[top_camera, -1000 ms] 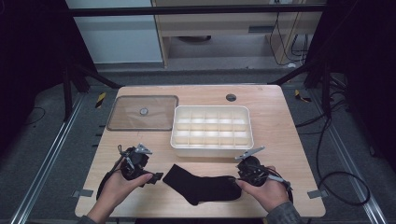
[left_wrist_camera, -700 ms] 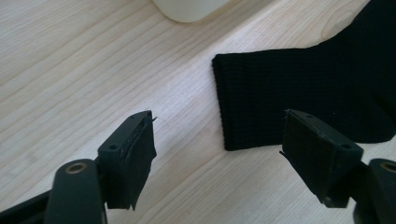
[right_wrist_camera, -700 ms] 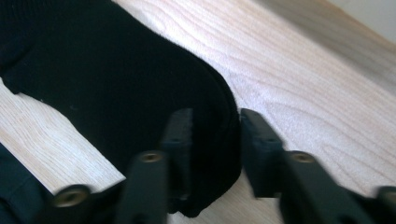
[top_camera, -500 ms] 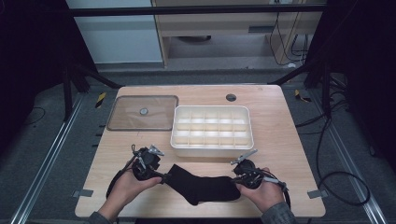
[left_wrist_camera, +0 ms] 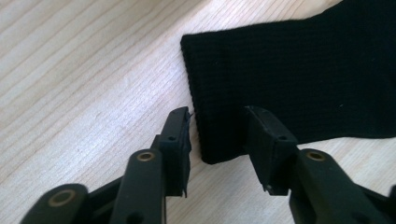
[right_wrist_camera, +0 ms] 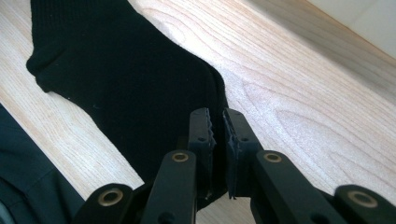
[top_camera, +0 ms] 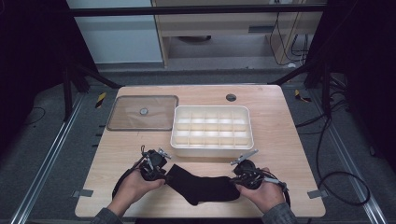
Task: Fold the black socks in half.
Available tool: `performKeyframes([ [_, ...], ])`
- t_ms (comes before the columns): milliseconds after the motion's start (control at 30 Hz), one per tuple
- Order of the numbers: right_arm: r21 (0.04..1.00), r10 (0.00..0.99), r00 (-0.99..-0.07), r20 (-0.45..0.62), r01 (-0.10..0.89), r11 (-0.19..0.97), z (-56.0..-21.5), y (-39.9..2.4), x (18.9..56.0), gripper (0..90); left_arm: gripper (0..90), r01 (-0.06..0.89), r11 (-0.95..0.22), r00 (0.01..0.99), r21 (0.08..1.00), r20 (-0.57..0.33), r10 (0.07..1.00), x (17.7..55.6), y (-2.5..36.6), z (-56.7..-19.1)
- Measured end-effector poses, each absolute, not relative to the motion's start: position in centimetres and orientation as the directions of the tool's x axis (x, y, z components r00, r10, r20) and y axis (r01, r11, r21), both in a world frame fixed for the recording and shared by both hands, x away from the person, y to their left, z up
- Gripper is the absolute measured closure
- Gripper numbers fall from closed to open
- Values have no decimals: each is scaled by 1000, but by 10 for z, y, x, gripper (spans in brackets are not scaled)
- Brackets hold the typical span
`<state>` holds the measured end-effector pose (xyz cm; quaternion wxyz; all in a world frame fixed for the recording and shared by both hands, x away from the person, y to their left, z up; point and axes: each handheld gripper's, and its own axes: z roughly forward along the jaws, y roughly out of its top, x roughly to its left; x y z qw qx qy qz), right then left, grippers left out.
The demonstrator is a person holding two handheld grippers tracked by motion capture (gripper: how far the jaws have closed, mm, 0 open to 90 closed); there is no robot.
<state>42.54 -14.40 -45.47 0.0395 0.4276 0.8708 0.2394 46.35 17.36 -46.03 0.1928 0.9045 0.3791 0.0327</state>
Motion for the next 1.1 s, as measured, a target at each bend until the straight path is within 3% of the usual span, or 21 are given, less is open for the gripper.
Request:
performKeyframes([
  [733,463,749,-647,139,711,529,-448,-142,426,848,788,671,-637,718,380,-120,685,460,174,-467],
  [1100,468,749,-646,150,713,521,-449,-143,430,852,812,648,-631,732,425,-121,670,457,181,-448],
])
